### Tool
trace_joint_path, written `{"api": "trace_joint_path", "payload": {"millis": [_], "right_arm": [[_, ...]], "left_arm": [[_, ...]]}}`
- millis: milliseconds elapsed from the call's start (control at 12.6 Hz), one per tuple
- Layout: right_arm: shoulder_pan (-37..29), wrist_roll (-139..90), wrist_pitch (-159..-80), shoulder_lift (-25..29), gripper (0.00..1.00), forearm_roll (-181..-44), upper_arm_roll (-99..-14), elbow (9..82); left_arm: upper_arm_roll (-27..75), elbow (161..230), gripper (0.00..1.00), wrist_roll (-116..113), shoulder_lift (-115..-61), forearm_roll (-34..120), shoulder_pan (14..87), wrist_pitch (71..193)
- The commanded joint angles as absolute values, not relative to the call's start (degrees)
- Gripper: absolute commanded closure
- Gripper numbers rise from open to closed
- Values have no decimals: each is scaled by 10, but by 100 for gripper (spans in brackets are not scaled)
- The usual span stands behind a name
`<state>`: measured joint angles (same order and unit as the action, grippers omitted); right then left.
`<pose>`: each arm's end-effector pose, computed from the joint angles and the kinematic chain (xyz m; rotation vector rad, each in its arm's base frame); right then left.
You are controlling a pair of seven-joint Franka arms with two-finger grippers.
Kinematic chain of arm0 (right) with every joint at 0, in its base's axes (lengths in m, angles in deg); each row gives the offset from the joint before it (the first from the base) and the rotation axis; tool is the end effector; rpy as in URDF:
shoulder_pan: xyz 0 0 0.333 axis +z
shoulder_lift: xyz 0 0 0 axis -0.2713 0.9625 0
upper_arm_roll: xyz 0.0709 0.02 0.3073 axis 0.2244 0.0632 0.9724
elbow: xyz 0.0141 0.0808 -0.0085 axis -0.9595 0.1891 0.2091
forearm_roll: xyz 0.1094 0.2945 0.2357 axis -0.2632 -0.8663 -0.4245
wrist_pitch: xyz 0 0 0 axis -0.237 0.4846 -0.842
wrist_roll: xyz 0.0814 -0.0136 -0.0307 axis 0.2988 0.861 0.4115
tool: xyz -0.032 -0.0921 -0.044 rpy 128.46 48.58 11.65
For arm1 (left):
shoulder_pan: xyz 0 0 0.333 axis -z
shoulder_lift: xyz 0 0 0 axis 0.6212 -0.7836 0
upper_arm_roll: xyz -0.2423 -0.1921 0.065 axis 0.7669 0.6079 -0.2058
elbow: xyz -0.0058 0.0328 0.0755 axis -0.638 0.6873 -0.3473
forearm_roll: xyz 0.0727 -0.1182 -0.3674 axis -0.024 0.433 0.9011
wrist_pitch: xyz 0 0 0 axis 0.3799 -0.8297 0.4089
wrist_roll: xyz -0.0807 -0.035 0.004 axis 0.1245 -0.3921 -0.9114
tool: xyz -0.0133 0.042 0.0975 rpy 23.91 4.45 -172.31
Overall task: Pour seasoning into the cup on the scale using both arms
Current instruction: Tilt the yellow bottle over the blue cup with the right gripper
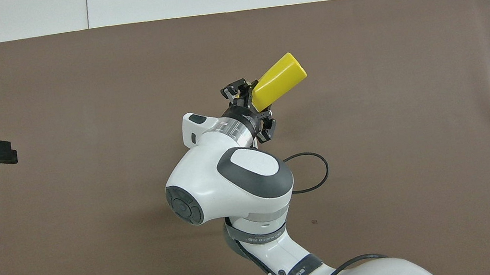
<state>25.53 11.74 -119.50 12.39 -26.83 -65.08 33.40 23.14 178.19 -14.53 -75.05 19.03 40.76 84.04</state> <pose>0.5559 0.4099 0.3912 1.2853 1.8931 -0.0471 0.5363 -0.0480 0.6412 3.1112 -0.0547 0.0451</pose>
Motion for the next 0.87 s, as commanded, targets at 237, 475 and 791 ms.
{"api": "trace_joint_path", "payload": {"millis": [237, 475, 791], "right_arm": [[262, 112, -1173, 106, 100, -263, -650, 329], [242, 108, -1179, 78, 100, -330, -650, 331], [208, 60, -1179, 31, 100, -440, -650, 344]], "left_arm": [[235, 1820, 0, -142, -731, 194, 395, 849], [235, 1820, 0, -143, -736, 192, 395, 846], [236, 1820, 0, -142, -735, 192, 398, 846]]}}
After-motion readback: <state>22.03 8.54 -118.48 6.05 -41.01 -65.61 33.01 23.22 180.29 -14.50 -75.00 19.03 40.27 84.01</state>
